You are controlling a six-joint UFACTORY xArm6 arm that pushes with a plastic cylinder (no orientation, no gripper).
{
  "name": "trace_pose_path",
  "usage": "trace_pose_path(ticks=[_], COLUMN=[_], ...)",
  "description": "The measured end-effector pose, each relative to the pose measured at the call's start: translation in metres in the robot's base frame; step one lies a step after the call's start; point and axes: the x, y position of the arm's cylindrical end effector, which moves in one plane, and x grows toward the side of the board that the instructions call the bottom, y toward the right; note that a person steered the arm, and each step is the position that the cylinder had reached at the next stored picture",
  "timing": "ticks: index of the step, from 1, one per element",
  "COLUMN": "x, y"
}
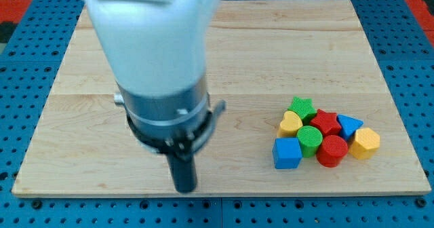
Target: Point your arm at the bottom center of the board
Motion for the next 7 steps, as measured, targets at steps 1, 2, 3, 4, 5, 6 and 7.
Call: trace_pose_path(ticks=[1,2,3,4,5,6,7], x=[-0.001,-0.001,-0.001,-0.001,-0.001,-0.001,-0.004], y=[0.0,0.001,0.004,0.007,0.007,0.043,0.079])
